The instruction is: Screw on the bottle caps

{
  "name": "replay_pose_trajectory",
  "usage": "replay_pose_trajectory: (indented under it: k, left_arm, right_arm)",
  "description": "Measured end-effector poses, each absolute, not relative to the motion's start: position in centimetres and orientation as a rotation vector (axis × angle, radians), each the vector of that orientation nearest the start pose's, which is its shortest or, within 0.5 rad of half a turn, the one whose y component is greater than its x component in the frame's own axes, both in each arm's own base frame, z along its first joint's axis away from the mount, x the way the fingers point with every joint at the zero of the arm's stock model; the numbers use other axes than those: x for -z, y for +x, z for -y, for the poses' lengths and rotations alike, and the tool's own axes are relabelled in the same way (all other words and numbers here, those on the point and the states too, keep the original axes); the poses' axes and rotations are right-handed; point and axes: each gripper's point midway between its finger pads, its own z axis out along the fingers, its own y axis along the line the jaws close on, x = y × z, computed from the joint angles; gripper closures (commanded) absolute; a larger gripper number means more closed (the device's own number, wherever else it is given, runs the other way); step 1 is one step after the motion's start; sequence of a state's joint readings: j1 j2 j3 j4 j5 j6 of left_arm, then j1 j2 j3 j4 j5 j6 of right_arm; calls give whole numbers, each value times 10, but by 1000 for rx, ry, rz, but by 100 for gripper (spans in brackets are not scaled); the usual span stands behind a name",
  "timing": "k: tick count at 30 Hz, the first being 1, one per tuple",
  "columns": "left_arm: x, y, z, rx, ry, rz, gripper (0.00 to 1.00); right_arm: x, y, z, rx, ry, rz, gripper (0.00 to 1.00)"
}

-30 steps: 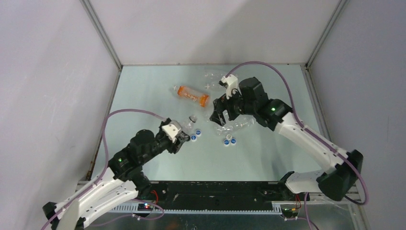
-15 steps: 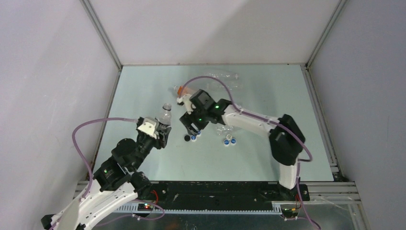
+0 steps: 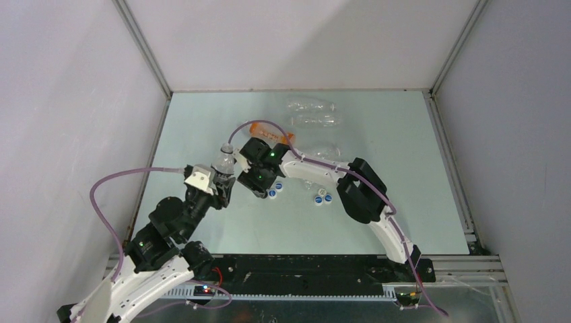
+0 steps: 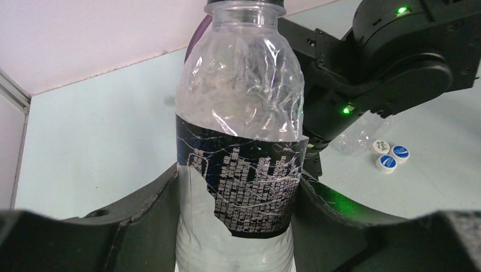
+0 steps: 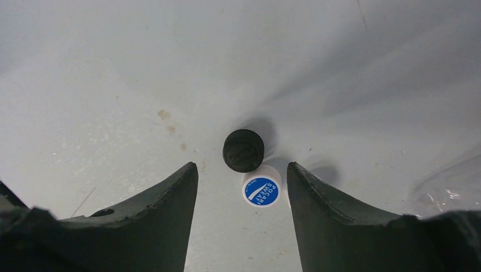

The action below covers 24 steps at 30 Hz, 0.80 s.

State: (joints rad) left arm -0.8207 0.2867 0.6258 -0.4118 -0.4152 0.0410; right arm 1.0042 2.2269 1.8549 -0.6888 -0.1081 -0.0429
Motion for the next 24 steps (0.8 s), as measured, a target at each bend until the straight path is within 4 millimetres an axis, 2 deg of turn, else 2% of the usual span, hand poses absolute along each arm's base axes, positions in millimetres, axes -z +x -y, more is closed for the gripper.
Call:
replay_pose_trajectory:
  k: [9,15,23,24]
  left_arm:
    - [-260,197,106,238,412,-1633,100]
    - [-258,197,108,240,423,-1640,100]
    - [-258,198,108,237,426,-1641,100]
    - [-258,198,108,237,426,-1641,99]
  right_arm:
    - [-21,256,-437,-373,-1454,-2385,47]
    - [-19,255,-442,-343,-1473,-2372,52]
    - [-13,254,-441,-306,-1499,-2368,68]
    - [-13,254,-441,-301,-1499,-2368,73]
